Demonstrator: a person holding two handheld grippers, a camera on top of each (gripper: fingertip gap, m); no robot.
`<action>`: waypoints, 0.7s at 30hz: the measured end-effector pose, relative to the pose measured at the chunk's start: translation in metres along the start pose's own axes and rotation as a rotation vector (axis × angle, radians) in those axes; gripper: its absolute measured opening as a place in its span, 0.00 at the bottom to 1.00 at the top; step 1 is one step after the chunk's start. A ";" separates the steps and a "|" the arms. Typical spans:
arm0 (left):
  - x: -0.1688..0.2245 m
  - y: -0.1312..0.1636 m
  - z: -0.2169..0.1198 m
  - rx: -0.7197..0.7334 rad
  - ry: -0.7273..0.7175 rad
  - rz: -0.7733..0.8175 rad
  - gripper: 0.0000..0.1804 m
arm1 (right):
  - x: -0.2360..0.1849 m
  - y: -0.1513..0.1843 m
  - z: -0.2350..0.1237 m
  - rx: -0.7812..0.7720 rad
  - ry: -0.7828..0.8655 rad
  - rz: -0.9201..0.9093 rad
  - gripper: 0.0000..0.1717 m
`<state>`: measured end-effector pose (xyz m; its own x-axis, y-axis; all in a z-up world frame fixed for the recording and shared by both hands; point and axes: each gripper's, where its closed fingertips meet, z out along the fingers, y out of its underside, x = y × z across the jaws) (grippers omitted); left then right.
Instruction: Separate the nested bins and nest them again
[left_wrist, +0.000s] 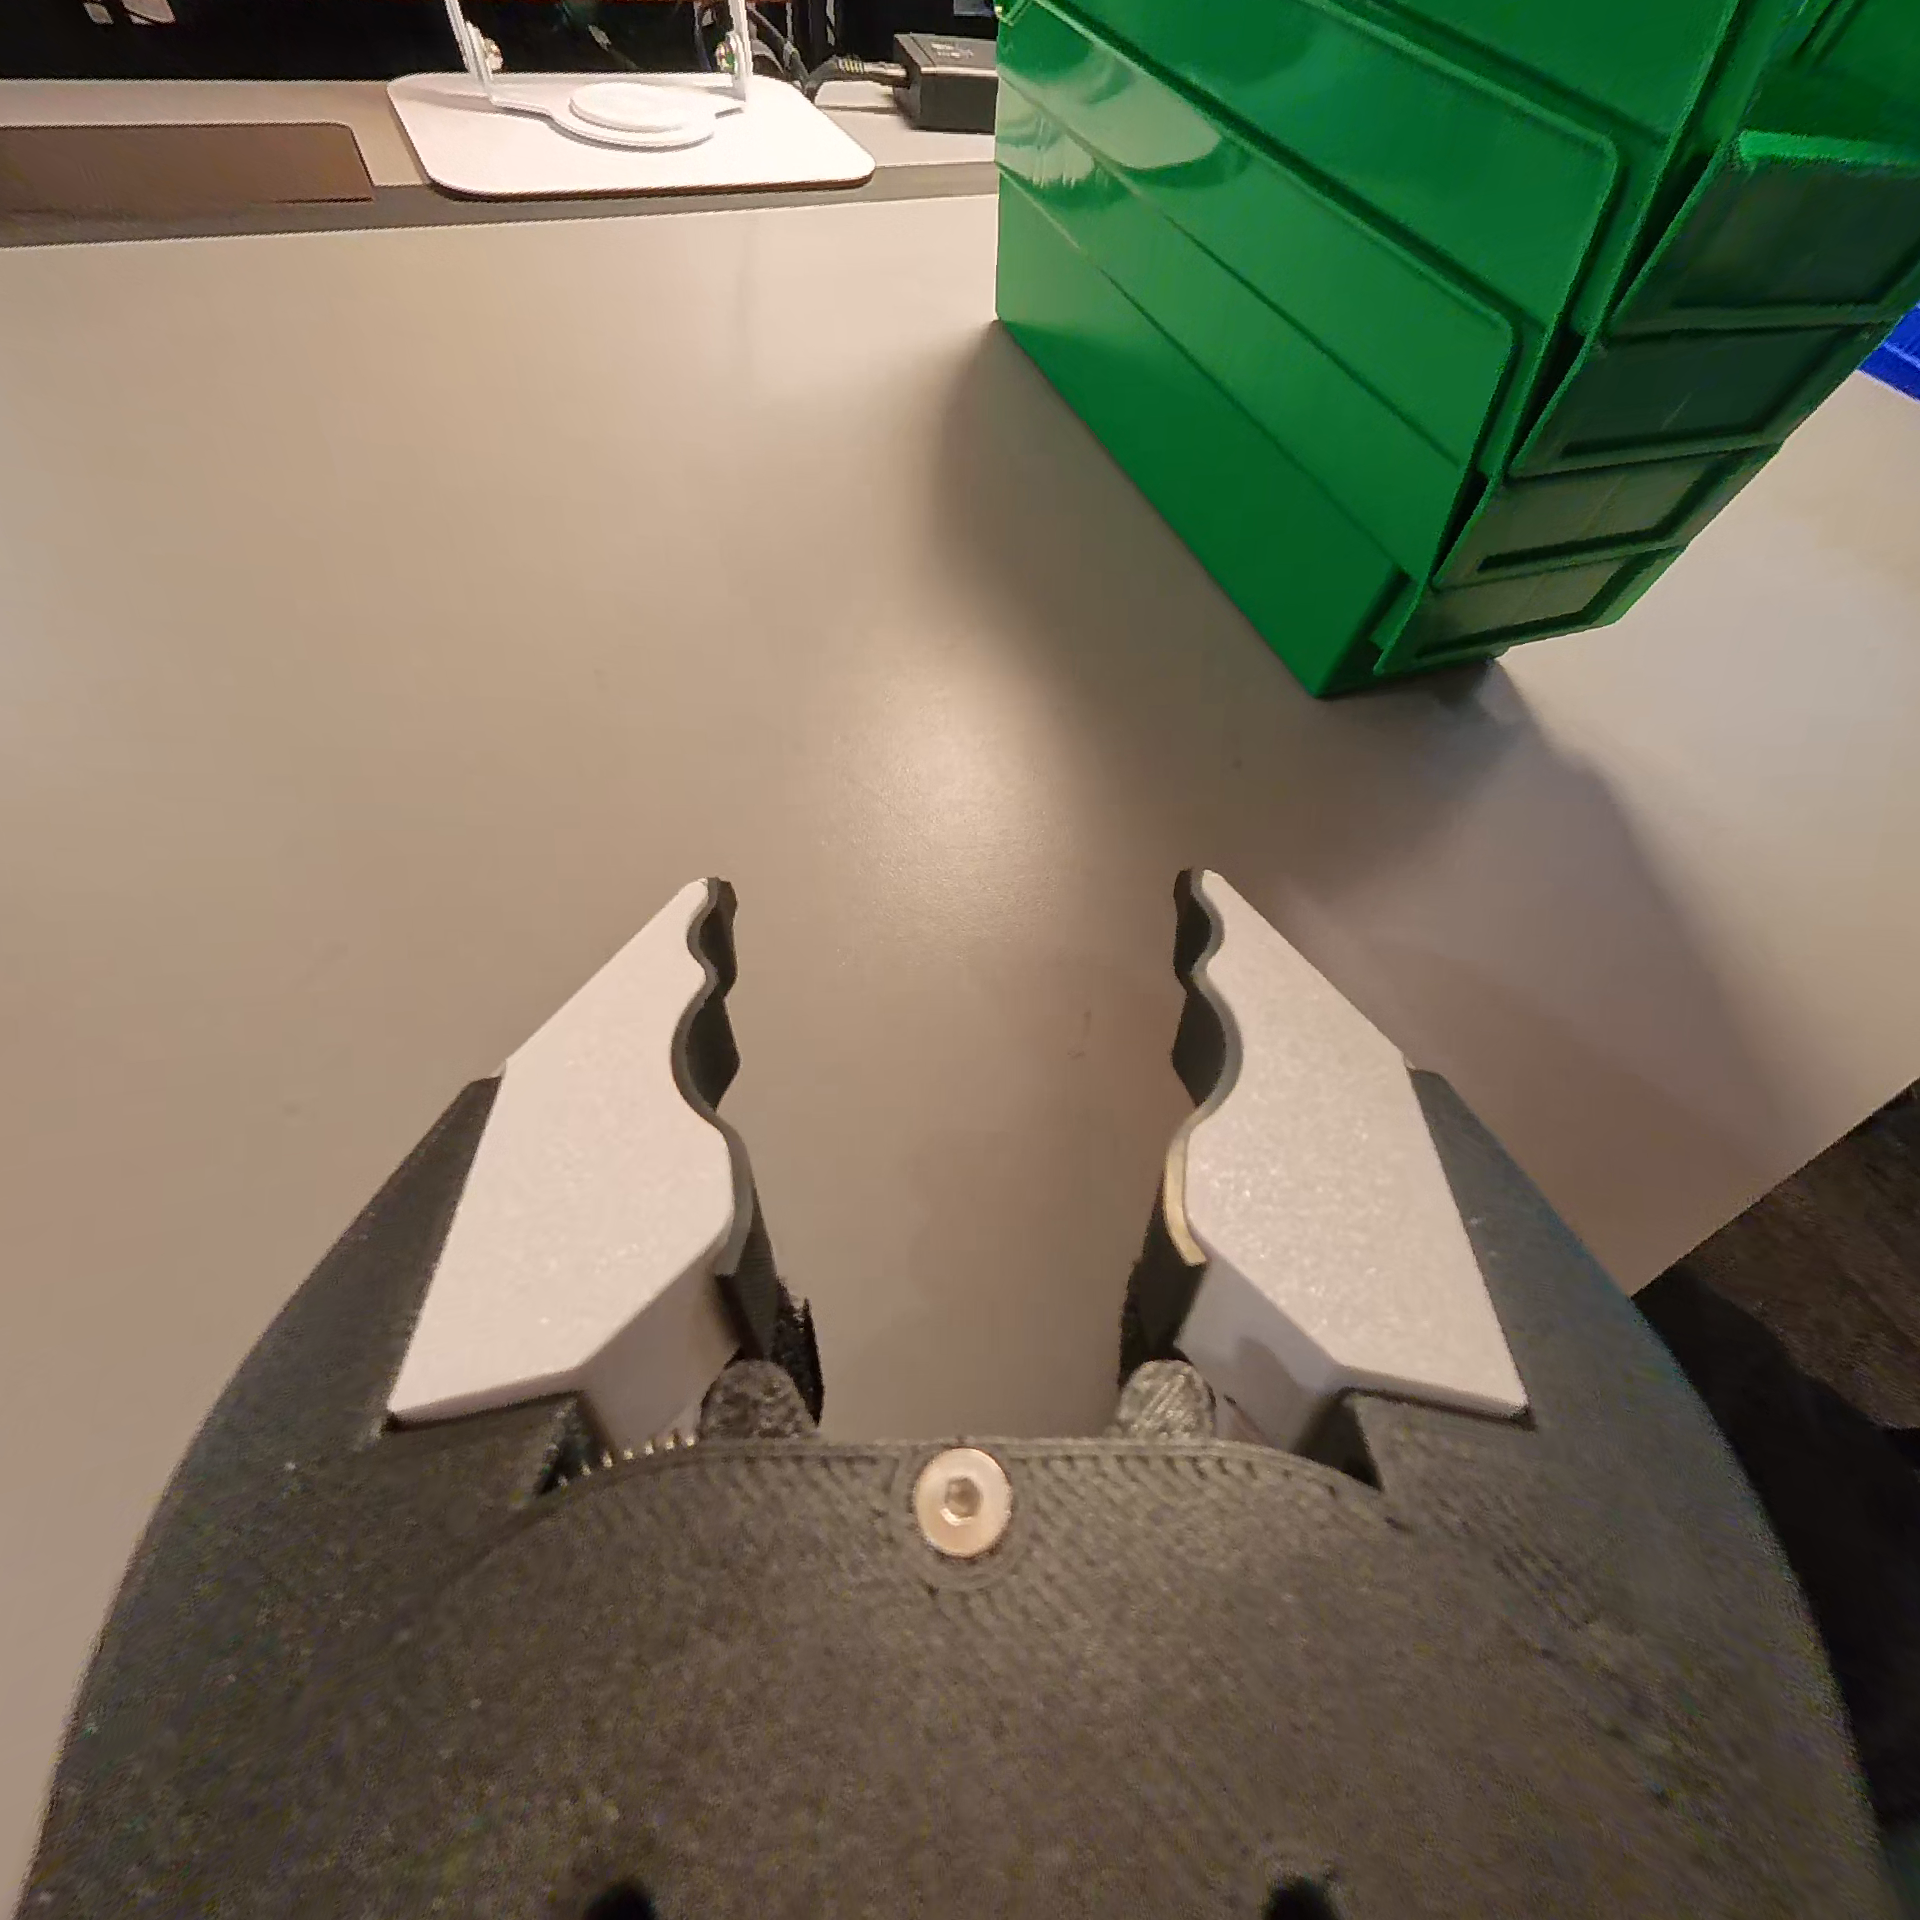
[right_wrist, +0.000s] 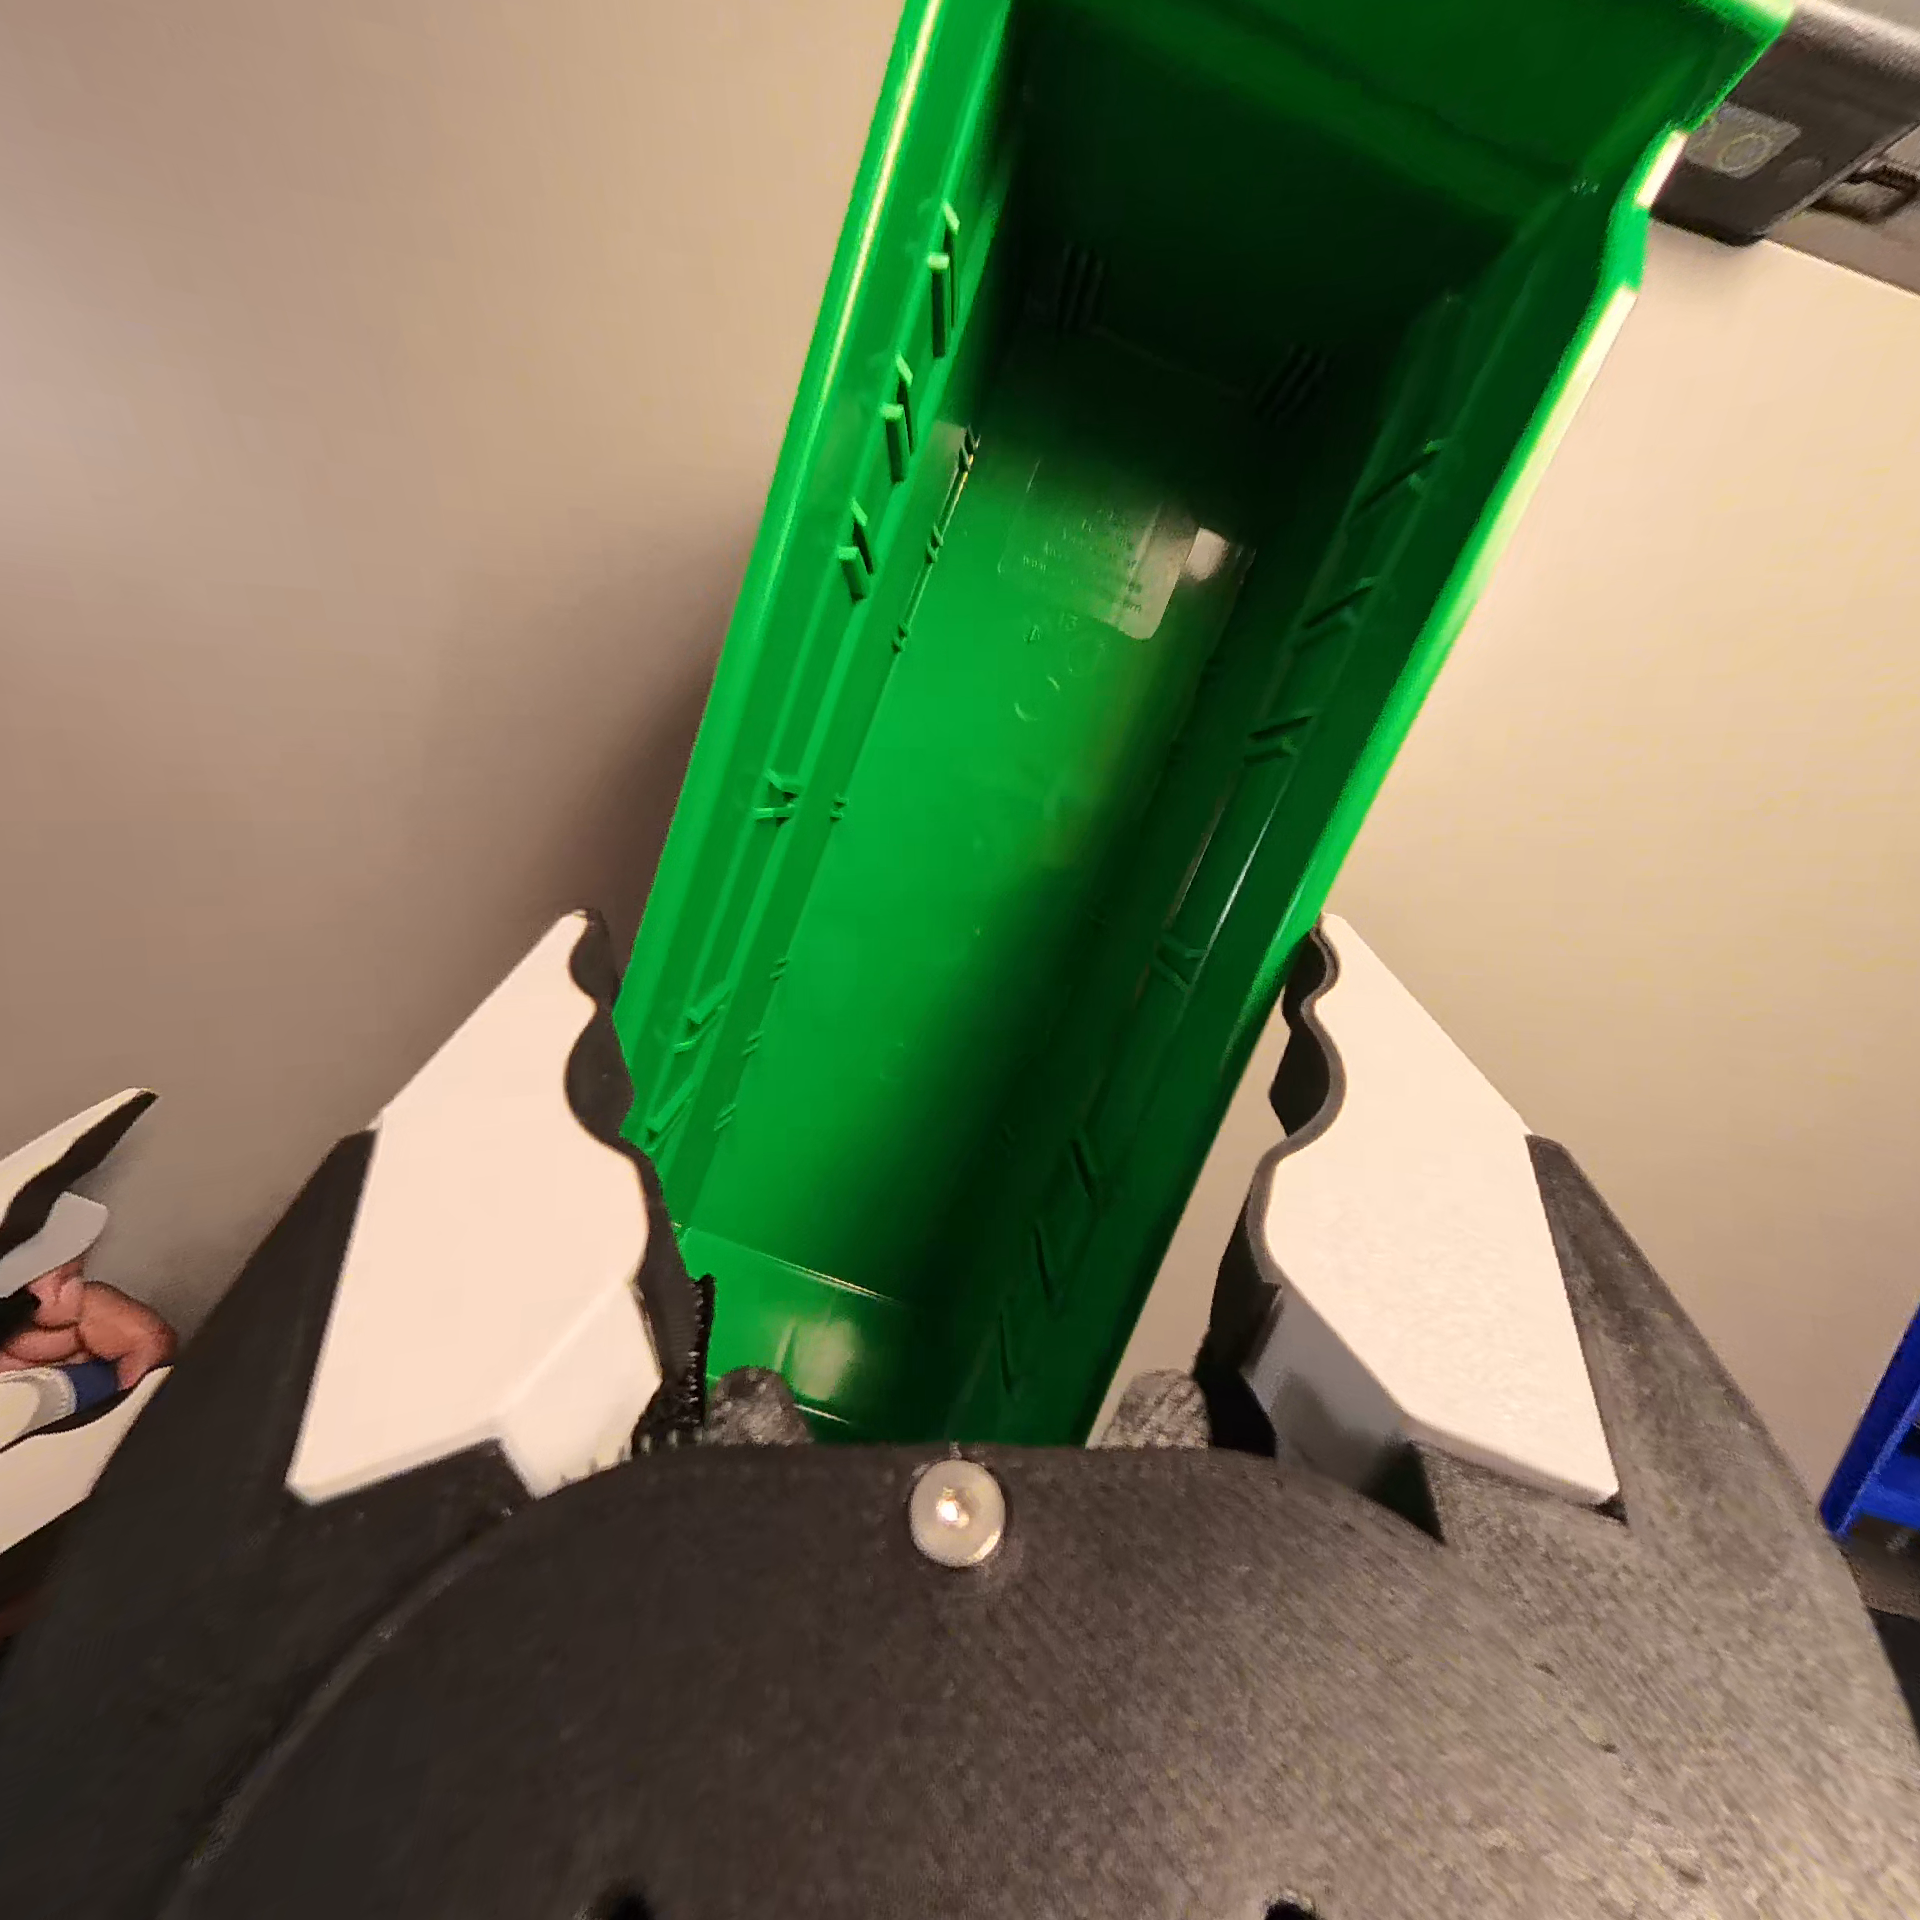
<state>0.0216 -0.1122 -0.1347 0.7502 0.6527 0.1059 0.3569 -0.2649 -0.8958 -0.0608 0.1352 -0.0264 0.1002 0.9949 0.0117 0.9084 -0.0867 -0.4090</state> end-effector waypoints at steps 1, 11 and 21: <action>0.000 0.000 0.000 -0.001 0.002 -0.003 0.47 | 0.000 -0.001 -0.001 0.001 -0.002 0.005 0.73; 0.000 0.000 0.000 -0.004 0.013 -0.018 0.46 | -0.001 -0.001 -0.005 -0.016 -0.013 0.021 0.66; -0.001 0.000 0.000 0.000 0.022 -0.029 0.46 | -0.010 -0.025 -0.051 0.064 -0.013 0.001 0.66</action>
<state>0.0210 -0.1125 -0.1345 0.7518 0.6440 0.1416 0.3790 -0.2463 -0.8920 -0.0638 0.1252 0.0302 0.0951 0.9955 -0.0001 0.8804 -0.0842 -0.4668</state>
